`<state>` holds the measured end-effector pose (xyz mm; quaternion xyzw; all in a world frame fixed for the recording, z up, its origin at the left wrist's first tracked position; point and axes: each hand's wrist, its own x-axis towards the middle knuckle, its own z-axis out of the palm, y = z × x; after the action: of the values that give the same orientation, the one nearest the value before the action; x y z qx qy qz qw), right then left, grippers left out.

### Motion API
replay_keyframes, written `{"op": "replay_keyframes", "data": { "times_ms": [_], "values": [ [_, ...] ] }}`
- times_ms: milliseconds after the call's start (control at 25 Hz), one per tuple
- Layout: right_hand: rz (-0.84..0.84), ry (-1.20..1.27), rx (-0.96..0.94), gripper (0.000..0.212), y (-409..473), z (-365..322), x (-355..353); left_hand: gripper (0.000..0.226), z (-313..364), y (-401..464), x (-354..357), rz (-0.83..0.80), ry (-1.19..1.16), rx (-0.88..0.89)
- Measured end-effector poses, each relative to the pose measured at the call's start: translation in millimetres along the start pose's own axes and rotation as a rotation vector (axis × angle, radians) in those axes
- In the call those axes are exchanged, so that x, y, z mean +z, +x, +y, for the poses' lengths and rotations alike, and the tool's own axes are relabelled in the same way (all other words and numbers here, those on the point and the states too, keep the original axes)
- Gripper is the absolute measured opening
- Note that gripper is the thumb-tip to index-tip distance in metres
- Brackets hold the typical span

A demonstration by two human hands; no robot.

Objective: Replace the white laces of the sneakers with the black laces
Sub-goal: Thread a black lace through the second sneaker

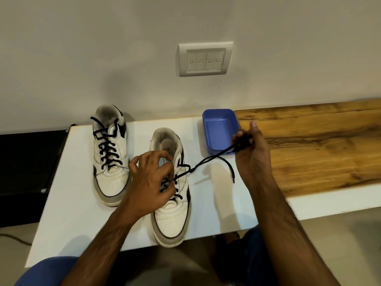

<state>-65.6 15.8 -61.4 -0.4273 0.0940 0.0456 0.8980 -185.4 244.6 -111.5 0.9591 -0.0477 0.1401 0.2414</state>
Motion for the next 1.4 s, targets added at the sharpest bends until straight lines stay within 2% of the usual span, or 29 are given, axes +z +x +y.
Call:
{"op": "replay_keyframes", "data": {
  "times_ms": [40,200,280,400,520,640,800,920,1040,1160,1240,1280,1320,1400],
  "values": [
    [-0.077,-0.074,0.035,0.019,-5,3,4,0.016,2,0,0,0.009,-0.005,0.008],
    [-0.422,-0.694,0.113,0.031,-27,26,21,0.04,16,5,-6,0.087,-0.182,-0.03],
    [-0.58,-0.792,0.141,0.026,-37,35,31,0.045,22,8,-9,0.096,-0.34,-0.072],
    [-0.71,-0.749,0.201,0.019,-43,39,35,0.032,16,10,-11,0.153,-0.36,-0.024],
    [-0.744,-0.798,0.18,0.018,-38,40,30,0.02,8,11,-16,0.208,-0.393,-0.038],
    [-0.699,-0.769,0.159,0.018,-29,36,21,0.009,0,9,-17,0.267,-0.283,-0.042],
    [-0.503,-0.375,0.195,0.02,-17,29,12,0.014,-6,8,-15,0.285,-0.275,-0.115],
    [-0.552,-0.235,0.241,0.033,-21,35,16,0.019,1,5,-11,0.213,-0.209,-0.079],
    [-0.571,-0.239,0.214,0.023,-27,41,25,0.022,1,5,-12,0.161,-0.276,-0.035],
    [-0.44,-0.158,0.177,0.014,-23,37,25,0.019,-8,8,-19,0.265,-0.368,-0.193],
    [-0.425,-0.025,0.196,0.015,-20,31,21,0.017,-14,10,-22,0.21,-0.384,-0.311],
    [-0.451,-0.036,0.198,0.016,-20,29,21,0.016,-16,10,-21,0.145,-0.427,-0.341],
    [-0.489,-0.148,0.173,0.018,-22,30,22,0.014,-18,10,-21,0.092,-0.477,-0.365],
    [-0.578,-0.613,0.012,0.019,-29,40,27,0.009,-18,10,-21,0.061,-0.521,-0.4]
  ]
}}
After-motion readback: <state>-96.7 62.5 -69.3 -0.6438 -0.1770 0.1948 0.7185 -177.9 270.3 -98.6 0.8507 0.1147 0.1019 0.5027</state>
